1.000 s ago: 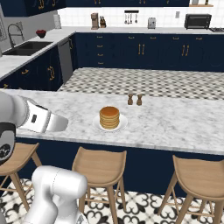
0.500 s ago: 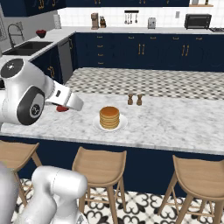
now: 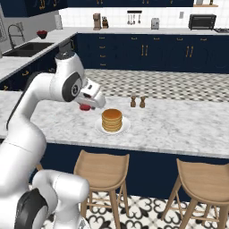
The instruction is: Take the strawberry from the fridge and place it on top of the pancake, located on the dining counter.
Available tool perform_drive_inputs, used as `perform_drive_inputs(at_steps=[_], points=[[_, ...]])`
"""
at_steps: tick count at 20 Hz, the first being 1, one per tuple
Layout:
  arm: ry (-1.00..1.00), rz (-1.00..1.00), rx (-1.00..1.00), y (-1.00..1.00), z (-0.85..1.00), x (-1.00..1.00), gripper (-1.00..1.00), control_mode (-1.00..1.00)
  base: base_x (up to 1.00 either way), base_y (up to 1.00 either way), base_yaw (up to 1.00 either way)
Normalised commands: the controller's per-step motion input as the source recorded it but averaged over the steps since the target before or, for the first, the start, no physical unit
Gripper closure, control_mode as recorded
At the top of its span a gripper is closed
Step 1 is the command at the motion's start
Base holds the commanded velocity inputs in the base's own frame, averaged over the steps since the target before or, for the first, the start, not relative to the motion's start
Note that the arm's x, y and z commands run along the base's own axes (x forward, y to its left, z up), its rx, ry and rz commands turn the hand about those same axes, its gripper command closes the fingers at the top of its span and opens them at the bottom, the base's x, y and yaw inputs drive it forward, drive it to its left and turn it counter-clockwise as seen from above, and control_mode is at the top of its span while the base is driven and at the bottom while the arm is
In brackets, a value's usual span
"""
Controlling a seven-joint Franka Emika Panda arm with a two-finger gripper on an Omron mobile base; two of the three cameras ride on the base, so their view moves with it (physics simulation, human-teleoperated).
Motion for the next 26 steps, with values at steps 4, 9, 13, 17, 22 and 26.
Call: perform_drive_inputs(at_steps=[4,9,13,17,22,26], points=[[0.10,-0.04,-0.01,-0.14,-0.75,1.00,1.00,-1.00,0.00,0.00,0.00],[0.01,-0.03,0.03,0.00,-0.38,1.00,1.00,-1.00,0.00,0.00,0.00],[0.12,0.05,0.27,-0.16,-0.05,1.00,1.00,-1.00,0.00,0.00,0.00],[0.00,0.17,0.19,-0.13,-0.13,1.00,1.00,-1.00,0.00,0.00,0.00],[-0.03,0.16,-0.02,-0.12,-0.40,0.88,1.00,-1.00,0.00,0.00,0.00],[0.00,0.10,-0.17,-0.07,-0.54,0.40,1.00,-1.00,0.00,0.00,0.00]])
